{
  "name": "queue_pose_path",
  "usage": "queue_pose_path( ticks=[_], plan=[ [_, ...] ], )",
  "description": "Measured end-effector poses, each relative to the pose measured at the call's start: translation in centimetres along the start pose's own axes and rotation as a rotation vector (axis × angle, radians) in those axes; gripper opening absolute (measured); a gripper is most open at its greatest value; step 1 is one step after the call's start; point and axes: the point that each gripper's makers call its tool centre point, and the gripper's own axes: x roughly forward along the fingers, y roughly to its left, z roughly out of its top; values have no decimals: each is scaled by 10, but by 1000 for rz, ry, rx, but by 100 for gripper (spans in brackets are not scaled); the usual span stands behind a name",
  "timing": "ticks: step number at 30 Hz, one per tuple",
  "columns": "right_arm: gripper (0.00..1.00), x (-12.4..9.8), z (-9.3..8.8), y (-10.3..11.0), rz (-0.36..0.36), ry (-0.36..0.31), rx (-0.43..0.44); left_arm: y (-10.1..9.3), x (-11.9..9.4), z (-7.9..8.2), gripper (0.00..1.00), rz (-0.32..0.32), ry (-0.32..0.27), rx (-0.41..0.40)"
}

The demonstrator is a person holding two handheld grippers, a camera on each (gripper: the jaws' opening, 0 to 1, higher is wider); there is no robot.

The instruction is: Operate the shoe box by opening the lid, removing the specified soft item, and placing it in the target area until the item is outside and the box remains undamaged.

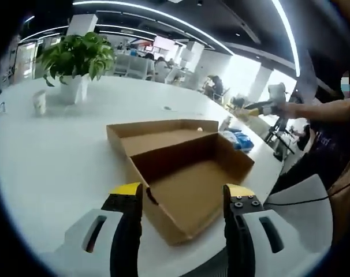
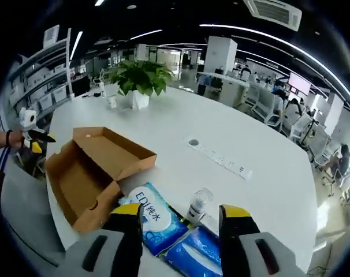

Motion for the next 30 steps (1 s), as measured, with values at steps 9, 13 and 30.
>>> queue_pose_path(
  ticks=[9, 13, 30],
  plan=[
    [57, -15, -14, 55, 4, -114, 141, 10, 10, -9, 57, 68, 27, -30],
    [57, -20, -25, 77, 16, -149, 176, 12, 14, -13, 58, 84, 51, -39],
    [61, -41, -73, 101, 4, -184, 305, 12, 17, -16, 61, 107, 73, -21]
  ],
)
